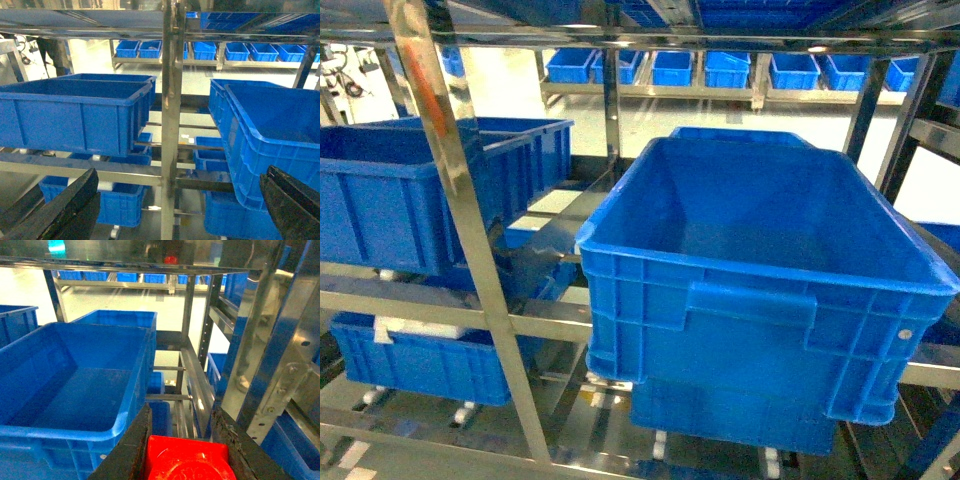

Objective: Pick red block from blue box to shelf

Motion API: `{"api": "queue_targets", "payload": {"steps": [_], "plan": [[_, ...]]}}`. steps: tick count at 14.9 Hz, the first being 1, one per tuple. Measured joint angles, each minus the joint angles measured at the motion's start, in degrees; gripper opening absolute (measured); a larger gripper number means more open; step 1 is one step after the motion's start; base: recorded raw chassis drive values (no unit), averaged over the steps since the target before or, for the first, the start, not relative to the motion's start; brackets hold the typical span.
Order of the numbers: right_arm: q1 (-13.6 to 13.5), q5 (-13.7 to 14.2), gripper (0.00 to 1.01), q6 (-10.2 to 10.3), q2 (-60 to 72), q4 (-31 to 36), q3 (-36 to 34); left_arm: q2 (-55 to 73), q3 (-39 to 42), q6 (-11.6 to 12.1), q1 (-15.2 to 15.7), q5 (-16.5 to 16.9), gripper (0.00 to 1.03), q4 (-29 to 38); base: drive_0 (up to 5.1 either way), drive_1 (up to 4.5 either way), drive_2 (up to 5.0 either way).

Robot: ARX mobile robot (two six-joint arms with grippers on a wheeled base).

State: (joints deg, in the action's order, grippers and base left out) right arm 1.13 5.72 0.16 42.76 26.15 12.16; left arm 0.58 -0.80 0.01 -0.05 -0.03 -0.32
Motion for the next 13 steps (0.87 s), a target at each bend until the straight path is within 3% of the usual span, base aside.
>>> {"api": "queue_targets", "payload": {"steps": [6, 9, 13], "plan": [[0.0, 0.0, 0.29, 0.0, -0.1, 0.2, 0.0, 0.0, 0.0, 0.0, 0.0, 0.0, 0.98, 0.0, 0.0, 0.17, -0.1], [0.0, 0.0, 0.29, 0.0, -0.3, 0.3, 0.0, 0.0, 0.0, 0.0, 0.0, 0.0, 0.98, 0.1, 0.1, 4.25, -4.1], [0.0, 0.0, 0.29, 0.0, -0.1, 0.2, 0.0, 0.0, 0.0, 0.0, 0.0, 0.0, 0.98, 0.1, 0.0, 0.00, 0.0]]}}
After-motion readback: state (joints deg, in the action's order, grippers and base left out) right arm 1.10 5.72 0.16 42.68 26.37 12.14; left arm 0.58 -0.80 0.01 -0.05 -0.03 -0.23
